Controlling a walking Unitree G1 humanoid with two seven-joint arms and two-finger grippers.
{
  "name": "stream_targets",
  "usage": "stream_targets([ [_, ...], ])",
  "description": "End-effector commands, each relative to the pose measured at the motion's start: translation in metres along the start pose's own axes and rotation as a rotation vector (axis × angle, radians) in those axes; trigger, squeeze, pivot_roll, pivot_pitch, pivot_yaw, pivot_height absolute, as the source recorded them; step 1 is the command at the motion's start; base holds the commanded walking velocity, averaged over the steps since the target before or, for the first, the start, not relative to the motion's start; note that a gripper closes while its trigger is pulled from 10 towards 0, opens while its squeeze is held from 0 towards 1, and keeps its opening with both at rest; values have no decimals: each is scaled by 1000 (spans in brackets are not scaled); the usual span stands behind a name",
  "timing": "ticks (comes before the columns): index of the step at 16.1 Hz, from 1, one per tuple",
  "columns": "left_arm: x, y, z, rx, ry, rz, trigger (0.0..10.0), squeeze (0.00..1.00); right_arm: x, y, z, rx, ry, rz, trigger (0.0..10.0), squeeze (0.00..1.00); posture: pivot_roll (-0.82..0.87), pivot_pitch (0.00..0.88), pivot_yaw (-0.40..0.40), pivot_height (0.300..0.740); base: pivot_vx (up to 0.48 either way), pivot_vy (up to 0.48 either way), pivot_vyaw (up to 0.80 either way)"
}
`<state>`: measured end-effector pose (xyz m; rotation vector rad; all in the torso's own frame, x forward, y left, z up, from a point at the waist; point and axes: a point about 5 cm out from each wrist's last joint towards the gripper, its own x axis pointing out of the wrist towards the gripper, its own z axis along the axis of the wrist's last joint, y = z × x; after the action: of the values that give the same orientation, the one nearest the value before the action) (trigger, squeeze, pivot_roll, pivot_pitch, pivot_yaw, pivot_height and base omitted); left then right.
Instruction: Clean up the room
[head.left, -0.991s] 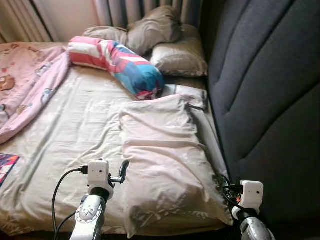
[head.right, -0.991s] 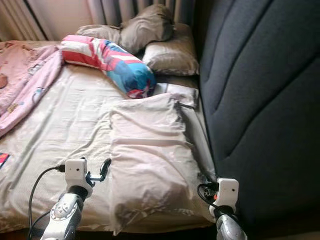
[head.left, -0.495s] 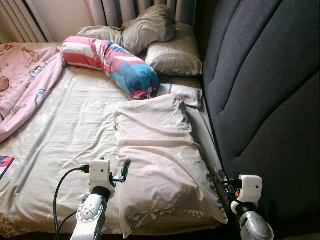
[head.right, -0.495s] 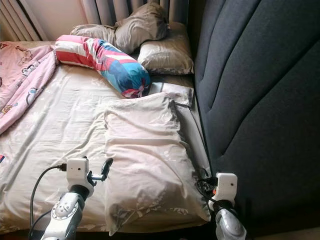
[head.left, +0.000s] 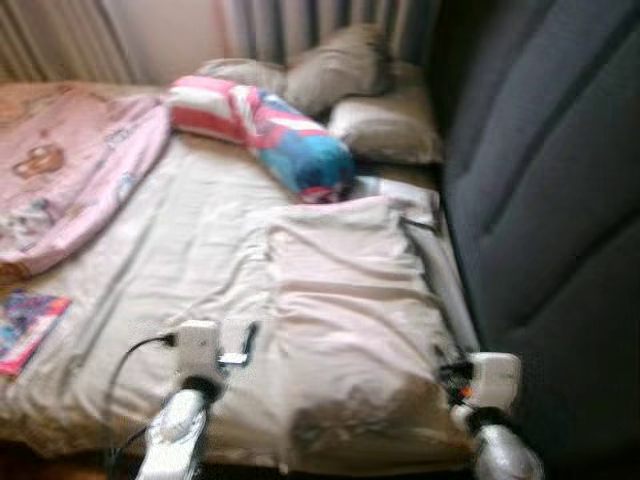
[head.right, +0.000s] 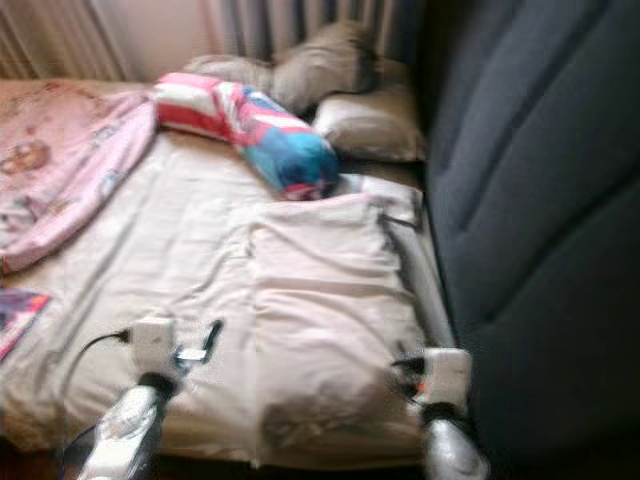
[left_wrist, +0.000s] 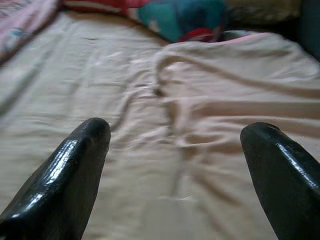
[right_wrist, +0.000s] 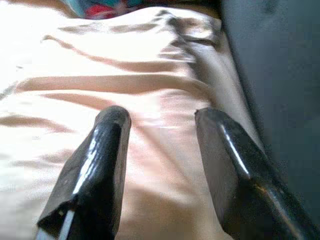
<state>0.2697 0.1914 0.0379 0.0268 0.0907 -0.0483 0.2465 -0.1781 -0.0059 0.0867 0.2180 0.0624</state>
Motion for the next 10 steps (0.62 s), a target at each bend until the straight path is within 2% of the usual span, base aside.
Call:
stream_targets([
  [1, 2, -7, 2, -7, -10, -20, 10000, 0, -4, -12, -3, -11, 22, -29, 10000, 0, 0, 99, 4, 740, 0, 0, 0],
  [10, 6, -9, 7, -4, -18, -35, 10000, 0, -3, -13, -2, -10, 23, -41, 10000, 0, 2, 113, 7, 740, 0, 0, 0],
])
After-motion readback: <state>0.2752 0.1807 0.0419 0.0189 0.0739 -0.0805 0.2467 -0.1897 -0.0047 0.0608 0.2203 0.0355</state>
